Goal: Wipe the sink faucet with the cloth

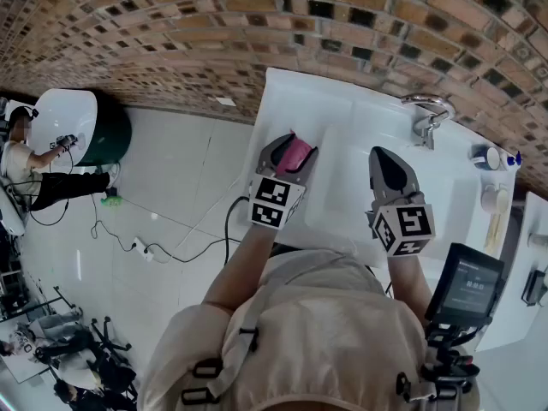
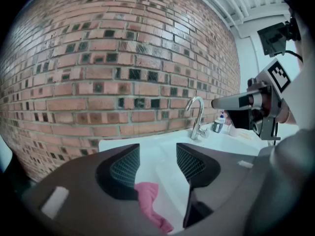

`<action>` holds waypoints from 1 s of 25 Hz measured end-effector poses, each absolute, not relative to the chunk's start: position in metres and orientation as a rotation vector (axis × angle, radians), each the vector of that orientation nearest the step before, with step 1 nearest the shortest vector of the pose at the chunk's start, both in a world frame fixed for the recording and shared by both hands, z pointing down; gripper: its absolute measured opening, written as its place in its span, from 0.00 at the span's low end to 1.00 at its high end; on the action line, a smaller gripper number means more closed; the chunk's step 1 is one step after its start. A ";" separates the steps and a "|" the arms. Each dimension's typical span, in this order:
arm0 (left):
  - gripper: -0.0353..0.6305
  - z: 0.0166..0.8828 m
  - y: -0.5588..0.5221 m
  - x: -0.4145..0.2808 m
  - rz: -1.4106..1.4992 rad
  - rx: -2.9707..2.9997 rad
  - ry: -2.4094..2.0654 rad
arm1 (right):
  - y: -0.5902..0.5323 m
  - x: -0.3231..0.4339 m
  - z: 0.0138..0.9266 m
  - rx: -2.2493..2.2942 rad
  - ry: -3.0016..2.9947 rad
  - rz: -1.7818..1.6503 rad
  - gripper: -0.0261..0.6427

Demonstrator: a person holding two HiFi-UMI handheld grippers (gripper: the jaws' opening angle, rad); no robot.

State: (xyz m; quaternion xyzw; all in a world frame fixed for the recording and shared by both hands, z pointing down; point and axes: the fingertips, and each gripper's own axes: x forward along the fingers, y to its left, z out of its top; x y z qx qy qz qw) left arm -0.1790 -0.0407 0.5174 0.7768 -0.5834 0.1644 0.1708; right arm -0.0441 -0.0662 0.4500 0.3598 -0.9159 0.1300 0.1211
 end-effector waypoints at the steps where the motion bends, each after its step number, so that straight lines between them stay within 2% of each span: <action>1: 0.39 0.529 -0.038 -0.178 0.492 2.189 -1.630 | -0.067 -0.041 0.452 1.054 -2.665 0.380 0.02; 5: 0.48 0.577 -0.030 -0.179 0.606 2.117 -1.554 | -0.070 -0.034 0.462 1.063 -2.629 0.394 0.02; 15: 0.53 0.673 -0.016 -0.193 0.796 1.946 -1.452 | -0.076 -0.028 0.501 1.037 -2.552 0.473 0.02; 22: 0.52 0.706 -0.013 -0.209 0.847 1.854 -1.424 | -0.085 -0.032 0.518 1.007 -2.539 0.490 0.02; 25: 0.41 0.707 -0.016 -0.221 0.834 1.839 -1.471 | -0.088 -0.034 0.525 0.996 -2.524 0.510 0.02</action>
